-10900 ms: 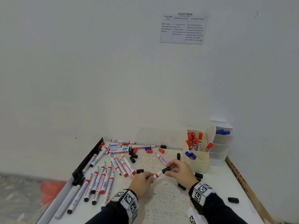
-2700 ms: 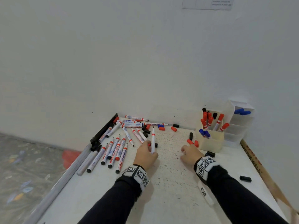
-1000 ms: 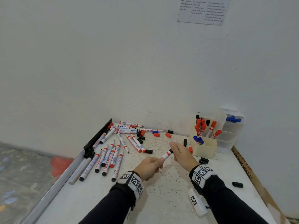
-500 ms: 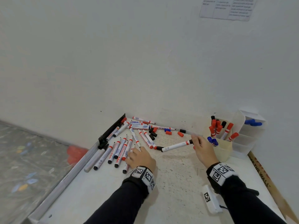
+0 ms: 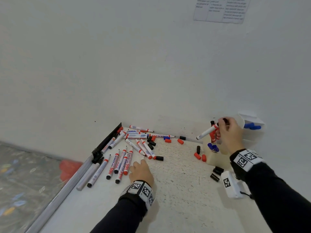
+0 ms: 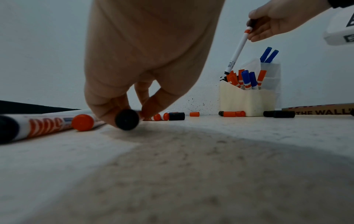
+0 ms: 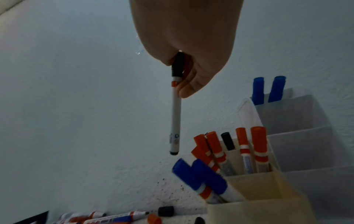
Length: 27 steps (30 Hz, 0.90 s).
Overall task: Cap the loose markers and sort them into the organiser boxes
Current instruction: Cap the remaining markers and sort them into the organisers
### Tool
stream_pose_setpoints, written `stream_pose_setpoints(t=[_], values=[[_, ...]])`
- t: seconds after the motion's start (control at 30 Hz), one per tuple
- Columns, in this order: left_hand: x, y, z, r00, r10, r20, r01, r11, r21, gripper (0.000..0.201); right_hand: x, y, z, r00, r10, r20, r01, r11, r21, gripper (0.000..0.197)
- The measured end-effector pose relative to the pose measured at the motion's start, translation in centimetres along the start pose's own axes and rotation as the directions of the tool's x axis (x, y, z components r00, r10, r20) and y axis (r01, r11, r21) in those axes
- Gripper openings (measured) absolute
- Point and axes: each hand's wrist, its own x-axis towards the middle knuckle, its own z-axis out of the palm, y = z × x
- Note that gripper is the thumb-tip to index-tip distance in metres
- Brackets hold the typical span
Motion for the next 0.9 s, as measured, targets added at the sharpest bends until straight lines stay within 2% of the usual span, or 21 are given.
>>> stream_pose_setpoints(t=[0.13, 0.23, 0.4, 0.6, 0.77, 0.9], values=[[-0.2, 0.5, -0.5, 0.993, 0.065, -0.096, -0.074, 0.993, -0.091, 0.052, 1.7, 0.6, -1.4, 0.989, 0.026, -0.146, -0.038, 0.996, -0.076, 0.023], [-0.1, 1.0, -0.9, 0.979, 0.129, -0.158, -0.152, 0.978, -0.145, 0.051, 2.6, 1.4, -2.0, 0.984, 0.028, -0.177, -0.053, 0.989, -0.138, 0.027], [0.7, 1.9, -1.3, 0.975, 0.181, -0.131, -0.205, 0.959, -0.196, 0.052, 4.3, 1.9, -2.5, 0.973, -0.054, -0.223, 0.003, 0.975, -0.224, 0.026], [2.4, 3.9, -1.3, 0.945, 0.288, -0.155, -0.317, 0.921, -0.225, 0.052, 5.7, 2.4, -2.1, 0.976, -0.099, -0.196, 0.035, 0.951, -0.306, 0.027], [3.1, 4.8, -0.2, 0.921, 0.354, -0.163, -0.387, 0.885, -0.261, 0.045, 6.7, 2.8, -1.9, 0.995, -0.042, -0.09, 0.0, 0.907, -0.421, 0.028], [3.4, 4.9, 0.3, 0.91, 0.379, -0.169, -0.413, 0.864, -0.288, 0.043, 7.2, 3.8, -1.5, 0.993, -0.016, -0.113, -0.027, 0.929, -0.369, 0.018]])
